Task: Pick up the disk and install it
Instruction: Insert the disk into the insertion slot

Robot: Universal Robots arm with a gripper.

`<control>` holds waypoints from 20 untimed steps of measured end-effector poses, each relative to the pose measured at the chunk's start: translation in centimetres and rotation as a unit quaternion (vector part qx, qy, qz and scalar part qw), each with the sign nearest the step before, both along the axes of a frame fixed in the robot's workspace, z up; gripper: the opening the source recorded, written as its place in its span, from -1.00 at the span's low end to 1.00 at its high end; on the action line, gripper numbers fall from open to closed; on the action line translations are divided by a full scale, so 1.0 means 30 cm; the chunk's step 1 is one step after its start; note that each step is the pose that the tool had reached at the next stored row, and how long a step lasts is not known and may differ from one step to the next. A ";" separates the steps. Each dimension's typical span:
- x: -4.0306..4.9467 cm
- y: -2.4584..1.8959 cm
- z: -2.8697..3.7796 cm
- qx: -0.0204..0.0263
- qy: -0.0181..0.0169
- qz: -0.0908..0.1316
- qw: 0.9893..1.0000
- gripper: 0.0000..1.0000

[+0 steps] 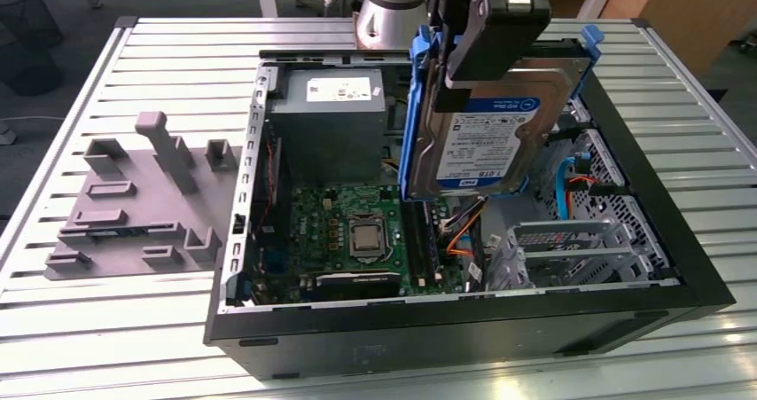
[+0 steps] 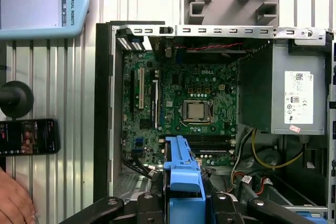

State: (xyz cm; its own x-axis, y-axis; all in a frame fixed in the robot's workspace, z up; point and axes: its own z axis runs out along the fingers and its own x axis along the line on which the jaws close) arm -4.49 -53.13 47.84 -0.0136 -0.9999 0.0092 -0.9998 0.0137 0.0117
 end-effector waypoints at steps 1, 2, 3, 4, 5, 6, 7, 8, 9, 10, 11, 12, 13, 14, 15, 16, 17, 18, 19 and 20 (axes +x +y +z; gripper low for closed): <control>0.000 -0.004 0.000 0.000 0.000 0.000 1.000 -0.26; 0.000 -0.007 0.000 0.000 0.000 0.000 1.000 -0.26; 0.000 -0.009 0.000 0.000 0.000 0.000 1.000 -0.26; 0.000 -0.011 0.000 0.000 0.000 0.000 1.000 -0.26; 0.000 -0.011 0.000 0.000 0.000 0.000 1.000 -0.26; 0.000 -0.011 0.000 0.000 0.000 0.000 1.000 -0.26; 0.000 -0.011 0.000 0.000 0.000 0.000 1.000 -0.26; 0.000 -0.011 0.000 0.000 0.000 0.000 1.000 -0.26; 0.000 -0.012 0.000 0.000 0.000 0.000 1.000 -0.26; 0.000 -0.012 0.000 0.000 0.000 0.000 1.000 -0.26; 0.000 -0.012 0.000 0.000 0.000 0.000 1.000 -0.26; 0.000 -0.012 0.000 0.000 0.000 0.000 1.000 -0.26; 0.000 -0.012 0.000 0.000 0.000 0.000 1.000 -0.26; 0.000 -0.012 0.000 0.000 0.000 0.000 1.000 -0.26; 0.001 -0.012 0.000 0.000 0.000 0.000 1.000 -0.26; 0.002 -0.012 0.000 0.000 0.000 0.000 1.000 -0.26; 0.003 -0.012 0.000 0.000 0.000 0.000 1.000 -0.26; 0.005 -0.012 -0.001 0.000 0.000 0.000 1.000 -0.26; 0.008 -0.013 -0.002 0.000 0.000 0.000 1.000 -0.26; 0.016 -0.013 -0.003 0.000 0.000 0.000 1.000 -0.26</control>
State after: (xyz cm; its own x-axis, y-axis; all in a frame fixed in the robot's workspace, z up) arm -4.01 -53.51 47.75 -0.0136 -0.9999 0.0091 -0.9998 0.0138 0.0116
